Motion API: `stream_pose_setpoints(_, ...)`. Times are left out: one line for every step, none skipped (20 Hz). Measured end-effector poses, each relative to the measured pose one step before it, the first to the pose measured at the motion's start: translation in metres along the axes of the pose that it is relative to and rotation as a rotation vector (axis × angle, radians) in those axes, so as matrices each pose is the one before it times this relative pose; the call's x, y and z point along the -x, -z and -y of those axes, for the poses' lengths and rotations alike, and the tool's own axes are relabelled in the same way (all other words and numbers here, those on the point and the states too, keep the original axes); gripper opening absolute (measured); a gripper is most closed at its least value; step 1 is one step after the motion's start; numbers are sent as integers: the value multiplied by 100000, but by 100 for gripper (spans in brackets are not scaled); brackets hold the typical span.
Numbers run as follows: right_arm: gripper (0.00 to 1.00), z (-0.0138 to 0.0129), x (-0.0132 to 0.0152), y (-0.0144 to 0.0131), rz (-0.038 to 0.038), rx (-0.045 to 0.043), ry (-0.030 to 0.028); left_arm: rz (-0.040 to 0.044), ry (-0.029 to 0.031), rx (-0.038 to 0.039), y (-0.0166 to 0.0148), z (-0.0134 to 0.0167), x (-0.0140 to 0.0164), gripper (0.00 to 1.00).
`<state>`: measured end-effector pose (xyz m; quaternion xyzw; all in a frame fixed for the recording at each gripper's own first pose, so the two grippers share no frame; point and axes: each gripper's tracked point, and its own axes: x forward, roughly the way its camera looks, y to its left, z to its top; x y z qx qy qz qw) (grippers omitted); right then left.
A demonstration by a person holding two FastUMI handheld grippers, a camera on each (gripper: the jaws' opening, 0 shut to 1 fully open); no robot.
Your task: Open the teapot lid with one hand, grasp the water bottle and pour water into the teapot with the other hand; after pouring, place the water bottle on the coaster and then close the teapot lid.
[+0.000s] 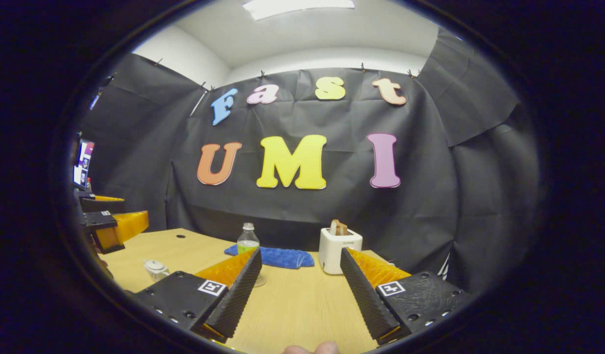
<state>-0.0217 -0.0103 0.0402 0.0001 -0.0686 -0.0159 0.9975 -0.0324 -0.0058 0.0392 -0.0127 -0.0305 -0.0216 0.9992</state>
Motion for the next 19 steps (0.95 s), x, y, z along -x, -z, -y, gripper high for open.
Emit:
stream_pose_setpoints(96, -414, 337, 244, -281, -435, -636, -748, -206, 937, 472, -13, 433, 98)
stream_pose_setpoints(96, -334, 283, 147, -359, 708, -358, -885, -574, 849, 371, -114, 263, 99)
stream_pose_setpoints(94, -262, 205, -123, 188, 1315, 67, -234, -141, 407, 232, -220, 318, 99)
stream_pose_setpoints(96, -188, 60, -102, 269, 773, 260, -29, 139, -342, -145, -97, 15, 99)
stream_pose_setpoints(96, -466, 155, -153, 287, -504, -147, 217, -659, -596, -2, -315, 106, 98)
stream_pose_setpoints(96, -470, 31, -143, -256, -772, -11, 1219, -811, -340, -416, -382, 56, 99)
stream_pose_setpoints(96, -342, -5, 89, -404, 462, -9, 551, 873, -861, -135, 62, -91, 99)
stream_pose_setpoints(95, -225, 27, -167, 142, 912, 258, 43, 682, -256, 119, 30, 87, 99)
stream_pose_setpoints(96, -306, 44, -240, 264, 796, 98, 433, 865, 290, -138, -4, 74, 99)
stream_pose_setpoints(95, -350, 16, -199, 489, 251, -49, 72, 844, 314, -6, 148, -120, 99)
stream_pose_setpoints(95, -284, -26, -155, 186, 178, -27, 216, 360, 89, -50, -76, -6, 99)
stream_pose_setpoints(96, -310, 29, 2, 24, 242, -170, 447, -65, 66, -91, -277, 44, 99)
stream_pose_setpoints(95, -305, -142, 47, -758, 586, 2, 588, 32, -363, -54, -119, -74, 99)
stream_pose_setpoints(97, -284, -59, 85, -573, 316, -244, 179, -594, -262, -20, -132, -64, 99)
stream_pose_setpoints(97, -60, -4, 57, -401, -216, -145, -154, -99, 150, 121, -94, -11, 99)
stream_pose_setpoints(95, 0, -45, -54, -29, -417, 0, -188, 211, 170, 104, 99, -106, 99)
stream_pose_setpoints(95, 102, 0, -26, 101, -119, 685, -514, -220, -174, 170, -73, 5, 99)
stream_pose_setpoints(95, 322, -28, -96, 146, -195, 924, -248, -284, -459, 88, -45, -17, 99)
stream_pose_setpoints(95, 298, -75, 41, 15, -136, 1760, 284, -177, -98, -91, -66, 6, 99)
